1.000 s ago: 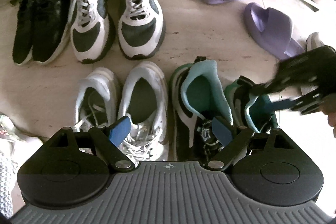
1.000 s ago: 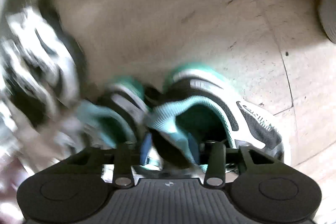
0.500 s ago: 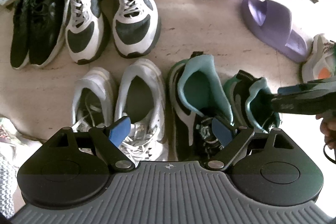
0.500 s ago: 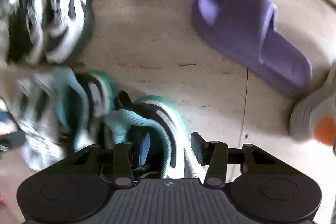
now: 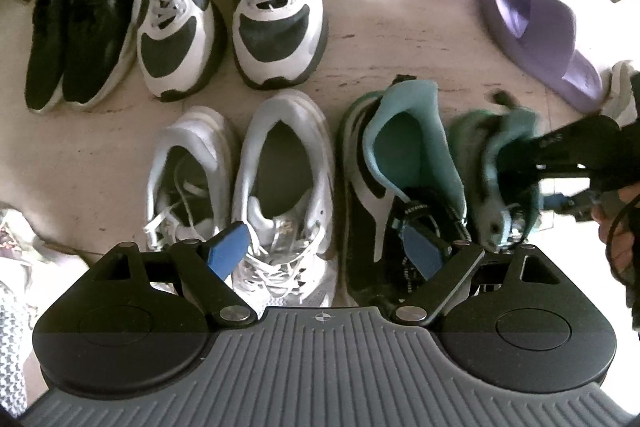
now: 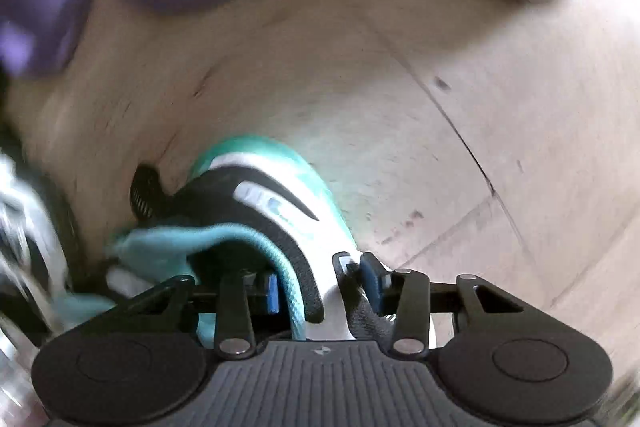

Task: Organize scattered shoes
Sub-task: 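Carry the second teal sneaker with the right gripper beside the first, open, then grasp a purple slide by its strap with the right gripper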

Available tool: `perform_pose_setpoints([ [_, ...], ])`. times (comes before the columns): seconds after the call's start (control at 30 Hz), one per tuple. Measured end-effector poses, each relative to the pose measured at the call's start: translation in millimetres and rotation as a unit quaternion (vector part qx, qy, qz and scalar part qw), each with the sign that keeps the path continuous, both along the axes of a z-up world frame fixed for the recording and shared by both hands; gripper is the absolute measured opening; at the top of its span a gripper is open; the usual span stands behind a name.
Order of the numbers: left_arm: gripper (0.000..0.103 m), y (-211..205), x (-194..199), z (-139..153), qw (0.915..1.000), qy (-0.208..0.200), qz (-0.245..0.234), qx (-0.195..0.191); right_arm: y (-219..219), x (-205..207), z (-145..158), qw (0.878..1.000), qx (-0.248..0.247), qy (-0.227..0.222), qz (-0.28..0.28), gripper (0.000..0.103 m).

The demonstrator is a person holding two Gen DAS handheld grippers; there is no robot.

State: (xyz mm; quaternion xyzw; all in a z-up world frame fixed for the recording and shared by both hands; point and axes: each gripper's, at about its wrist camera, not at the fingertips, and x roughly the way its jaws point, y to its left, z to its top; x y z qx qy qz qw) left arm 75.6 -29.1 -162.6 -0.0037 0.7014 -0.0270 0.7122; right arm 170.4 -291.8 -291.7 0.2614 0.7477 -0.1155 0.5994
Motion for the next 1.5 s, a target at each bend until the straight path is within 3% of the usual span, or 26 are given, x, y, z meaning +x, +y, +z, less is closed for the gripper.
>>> perform_pose_setpoints([
  [0.07,0.089,-2,-1,1,1.0,-0.001,-0.003,-0.001,14,5,3,0.999,0.016,-0.01,0.031,0.044],
  [0.17,0.089,-2,-1,2,1.0,-0.002,-0.004,-0.003,23,12,14,0.997,-0.015,-0.024,0.069,0.044],
  [0.23,0.089,-2,1,2,1.0,-0.003,0.001,-0.005,18,20,26,0.997,-0.025,-0.028,0.075,0.055],
  [0.3,0.089,0,5,2,0.9999,-0.005,0.007,-0.006,13,29,43,0.996,-0.03,-0.038,0.074,0.059],
  [0.37,0.089,2,12,3,0.9998,-0.01,0.015,-0.007,12,37,62,0.994,-0.036,-0.066,0.076,0.061],
  [0.47,0.089,4,20,5,0.9996,-0.021,0.02,-0.004,15,72,94,0.982,-0.03,-0.164,0.092,0.064],
  [0.5,0.089,4,22,6,0.9995,-0.023,0.02,-0.003,18,78,95,0.978,-0.031,-0.183,0.097,0.071],
  [0.6,0.089,8,30,5,0.9994,-0.027,0.024,0.003,38,107,102,0.95,-0.069,-0.26,0.162,0.08],
  [0.63,0.089,10,31,5,0.9994,-0.02,0.025,0.011,52,120,103,0.931,-0.104,-0.282,0.208,0.082],
  [0.77,0.089,24,40,-4,0.9985,-0.012,0.049,0.02,86,149,91,0.884,-0.173,-0.293,0.319,0.082],
  [0.87,0.089,34,43,-11,0.9975,-0.004,0.067,0.024,100,166,81,0.869,-0.199,-0.291,0.346,0.081],
  [1.0,0.089,47,44,-20,0.9957,0.008,0.088,0.026,116,193,52,0.863,-0.233,-0.267,0.36,0.08],
  [1.07,0.089,51,44,-24,0.995,0.012,0.095,0.027,124,197,42,0.853,-0.247,-0.259,0.379,0.072],
  [1.1,0.089,53,43,-25,0.9948,0.014,0.098,0.027,128,199,38,0.841,-0.253,-0.257,0.403,0.071],
  [1.2,0.089,57,42,-27,0.9938,0.017,0.106,0.026,134,198,39,0.823,-0.255,-0.241,0.446,0.068],
  [1.3,0.089,59,41,-26,0.9929,0.015,0.116,0.025,145,175,48,0.778,-0.236,-0.251,0.526,0.068],
  [1.4,0.089,60,38,-21,0.9923,0.007,0.121,0.024,161,145,54,0.717,-0.197,-0.261,0.616,0.067],
  [1.43,0.089,61,37,-19,0.9922,0.004,0.122,0.023,171,126,56,0.673,-0.18,-0.262,0.668,0.067],
  [1.5,0.089,60,36,-18,0.9923,0.004,0.122,0.023,182,107,55,0.621,-0.164,-0.263,0.72,0.067],
])
